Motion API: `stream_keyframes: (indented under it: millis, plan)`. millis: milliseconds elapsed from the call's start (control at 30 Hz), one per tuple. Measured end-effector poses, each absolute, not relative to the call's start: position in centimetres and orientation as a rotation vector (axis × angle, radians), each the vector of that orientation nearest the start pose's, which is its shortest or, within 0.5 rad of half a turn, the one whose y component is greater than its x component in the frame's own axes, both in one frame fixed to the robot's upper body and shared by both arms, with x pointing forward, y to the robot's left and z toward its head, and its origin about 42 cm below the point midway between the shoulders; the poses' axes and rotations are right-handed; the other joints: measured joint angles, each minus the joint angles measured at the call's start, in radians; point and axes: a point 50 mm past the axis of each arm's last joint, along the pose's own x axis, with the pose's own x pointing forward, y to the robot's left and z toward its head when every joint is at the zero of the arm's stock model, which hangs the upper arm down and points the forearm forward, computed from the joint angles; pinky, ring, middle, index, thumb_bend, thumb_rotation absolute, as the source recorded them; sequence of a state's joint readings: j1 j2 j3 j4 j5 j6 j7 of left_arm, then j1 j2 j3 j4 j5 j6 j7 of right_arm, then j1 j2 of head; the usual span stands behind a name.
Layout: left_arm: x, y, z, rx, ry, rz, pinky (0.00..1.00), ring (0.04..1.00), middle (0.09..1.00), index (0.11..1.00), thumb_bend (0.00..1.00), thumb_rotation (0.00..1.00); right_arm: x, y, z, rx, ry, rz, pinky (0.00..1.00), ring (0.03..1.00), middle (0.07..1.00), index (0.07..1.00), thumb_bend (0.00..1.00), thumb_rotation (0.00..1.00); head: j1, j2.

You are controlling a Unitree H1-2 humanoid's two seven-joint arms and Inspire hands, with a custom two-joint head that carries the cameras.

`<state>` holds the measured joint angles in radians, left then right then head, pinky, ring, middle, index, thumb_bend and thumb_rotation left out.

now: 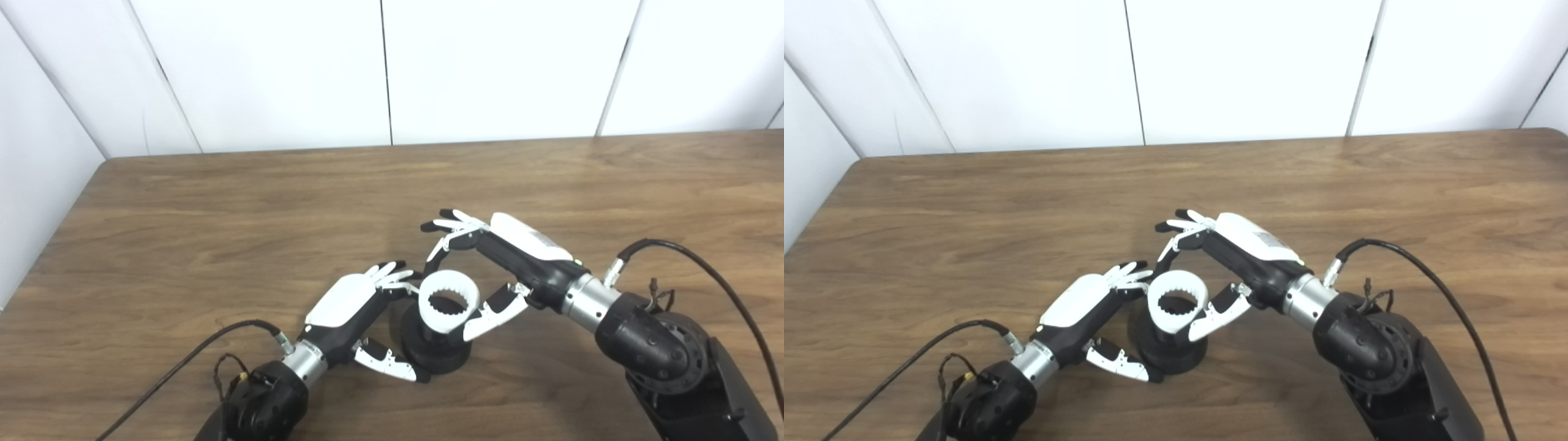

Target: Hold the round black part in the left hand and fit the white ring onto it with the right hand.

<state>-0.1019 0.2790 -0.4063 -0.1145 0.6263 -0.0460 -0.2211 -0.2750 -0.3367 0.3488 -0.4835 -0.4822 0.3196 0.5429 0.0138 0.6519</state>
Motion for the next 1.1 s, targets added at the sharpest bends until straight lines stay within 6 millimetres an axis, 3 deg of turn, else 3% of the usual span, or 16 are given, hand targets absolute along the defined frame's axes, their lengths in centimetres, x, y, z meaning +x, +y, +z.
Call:
stream_keyframes:
  millis: [1100]
  plan:
    - [28.6, 16.7, 12.8, 0.92, -0.226, -0.595, 1.0, 1.0, 0.919, 0.665, 0.86, 0.34, 31.2, -16.5, 21.7, -0.886, -0.165, 0.718, 1.0, 1.0, 0.905, 0.488, 0.53, 0.15, 0.014, -0.006]
